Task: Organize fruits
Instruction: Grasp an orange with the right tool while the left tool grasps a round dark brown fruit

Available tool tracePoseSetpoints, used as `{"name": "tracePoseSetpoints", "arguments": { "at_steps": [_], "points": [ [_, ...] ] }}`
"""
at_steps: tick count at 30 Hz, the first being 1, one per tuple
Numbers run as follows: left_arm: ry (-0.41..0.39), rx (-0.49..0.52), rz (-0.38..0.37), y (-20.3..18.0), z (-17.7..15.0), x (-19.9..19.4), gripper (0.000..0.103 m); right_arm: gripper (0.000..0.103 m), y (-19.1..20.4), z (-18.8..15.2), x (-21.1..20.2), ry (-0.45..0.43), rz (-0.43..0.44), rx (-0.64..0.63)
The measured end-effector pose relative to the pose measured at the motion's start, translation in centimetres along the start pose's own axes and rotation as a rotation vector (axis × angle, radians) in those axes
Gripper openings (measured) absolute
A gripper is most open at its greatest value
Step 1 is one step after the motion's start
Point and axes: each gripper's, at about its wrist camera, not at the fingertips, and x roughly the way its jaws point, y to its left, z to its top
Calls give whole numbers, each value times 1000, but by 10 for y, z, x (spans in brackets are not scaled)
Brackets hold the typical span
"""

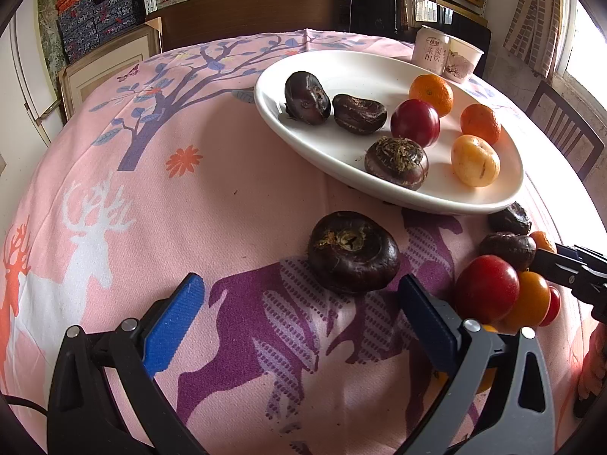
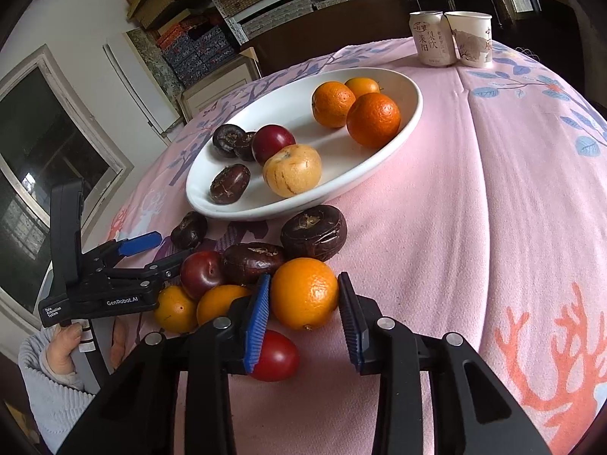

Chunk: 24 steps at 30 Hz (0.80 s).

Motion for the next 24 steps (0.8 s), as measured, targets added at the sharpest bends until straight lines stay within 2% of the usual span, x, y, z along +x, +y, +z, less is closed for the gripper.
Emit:
{"name": "tracePoseSetpoints", "arguments": {
  "at_steps": [3,7,12,14,17,19,20,24],
  "points": [
    [0,-1,2,0,0,0,99,36,-5,1,-5,-23,3,26],
    [-8,12,0,-5,2,1,99,36,-8,2,-3,-10,-9,39],
    [-11,19,43,-9,12,7,99,36,-7,1,-2,-7,-14,34],
    [-6,19,20,-8,13,9,98,36,-7,1,-2,-6,-14,35],
    [-31,36,-21,-11,11,2,70,36,-7,1,-2,-7,-15,34],
    [-41,60,-36,-16,8,-1,56,36,-8,1,-2,-7,-14,34],
    [-47,68,-54,-18,6,-4,45,36,-8,1,-2,-7,-14,35],
    [-60,63,-91,-20,1,-10,45,36,-8,1,-2,-9,-10,38]
  ]
}}
